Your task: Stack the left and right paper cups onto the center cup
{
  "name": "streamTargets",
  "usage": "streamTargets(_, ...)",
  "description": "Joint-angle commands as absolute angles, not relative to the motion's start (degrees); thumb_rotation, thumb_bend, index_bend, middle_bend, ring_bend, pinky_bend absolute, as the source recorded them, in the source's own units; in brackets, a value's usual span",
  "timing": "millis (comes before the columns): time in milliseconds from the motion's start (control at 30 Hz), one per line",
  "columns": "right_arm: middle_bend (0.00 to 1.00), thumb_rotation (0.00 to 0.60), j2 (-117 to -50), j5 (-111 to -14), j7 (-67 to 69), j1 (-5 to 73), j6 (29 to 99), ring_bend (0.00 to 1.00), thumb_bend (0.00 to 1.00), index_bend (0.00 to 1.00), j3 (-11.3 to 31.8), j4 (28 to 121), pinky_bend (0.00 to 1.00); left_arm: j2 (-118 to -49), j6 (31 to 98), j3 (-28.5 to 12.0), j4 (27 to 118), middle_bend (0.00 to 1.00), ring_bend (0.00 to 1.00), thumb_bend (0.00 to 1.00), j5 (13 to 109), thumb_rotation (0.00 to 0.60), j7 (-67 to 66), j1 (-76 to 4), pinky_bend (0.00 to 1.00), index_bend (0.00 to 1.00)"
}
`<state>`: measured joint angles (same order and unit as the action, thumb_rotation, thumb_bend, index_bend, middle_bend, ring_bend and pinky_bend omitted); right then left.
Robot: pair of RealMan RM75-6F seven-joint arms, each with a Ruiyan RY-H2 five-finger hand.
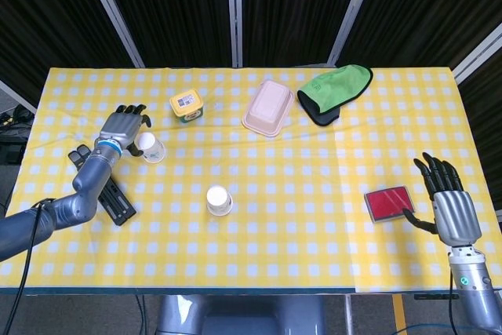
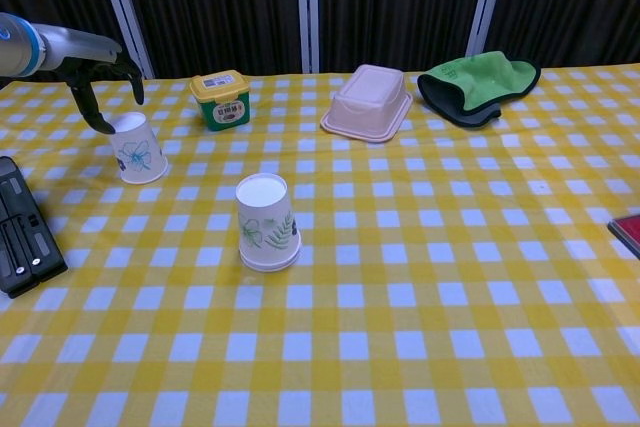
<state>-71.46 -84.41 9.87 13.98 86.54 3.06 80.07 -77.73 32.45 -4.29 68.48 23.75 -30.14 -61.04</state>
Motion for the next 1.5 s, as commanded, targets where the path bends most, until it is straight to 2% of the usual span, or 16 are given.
streamTargets(33,0.0,0.6,-71.33,-84.78,10.08,13.81,86.41,0.0,0.12,0.04,3.2,80.18,0.0,-78.52,32.14,-3.6,67.56,0.0,0.0,0.27,23.35,0.6,-29.85,-61.63,0.0,0.29)
streamTargets(267,0.0,0.6,-71.09,-85.19,10.35,13.31,86.27,0.0,0.12,0.04,3.81,80.57,0.0,-80.13,31.89,-2.58,66.3,0.0,0.0,0.27,23.63,0.6,-28.85,-62.44,0.0,0.33)
streamTargets(367,0.0,0.6,-71.0,-85.37,10.54,13.12,86.19,0.0,0.12,0.04,4.05,80.69,0.0,-80.39,32.46,-2.45,66.22,0.0,0.0,0.28,24.29,0.6,-28.19,-62.46,0.0,0.38)
streamTargets(633,0.0,0.6,-70.83,-85.9,10.91,12.72,86.16,0.0,0.12,0.04,4.45,80.92,0.0,-76.65,35.07,-3.28,71.48,0.0,0.0,0.29,27.94,0.6,-25.55,-61.3,0.0,0.42)
streamTargets(833,0.0,0.6,-70.62,-86.79,11.06,12.31,86.68,0.0,0.12,0.04,4.66,81.48,0.0,-67.77,41.46,-6.41,85.32,0.0,0.0,0.29,36.37,0.6,-22.1,-59.04,0.0,0.42)
streamTargets(1000,0.0,0.6,-70.54,-87.28,10.87,12.19,86.75,0.0,0.12,0.04,4.74,81.57,0.0,-63.14,45.19,-7.11,94.59,0.0,0.0,0.29,42.26,0.6,-22.56,-58.09,0.0,0.42)
streamTargets(1267,0.0,0.6,-70.31,-87.78,11.19,11.9,86.97,0.0,0.12,0.04,4.89,81.92,0.0,-58.75,48.38,-7.76,107.16,0.0,0.0,0.29,49.46,0.6,-24.06,-57.53,0.0,0.41)
streamTargets(1500,0.0,0.6,-69.98,-88.22,11.73,11.53,87.37,0.0,0.12,0.04,4.97,82.28,0.0,-58.58,48.36,-6.35,113.93,0.0,0.0,0.29,53.19,0.6,-27.71,-58.21,0.0,0.4)
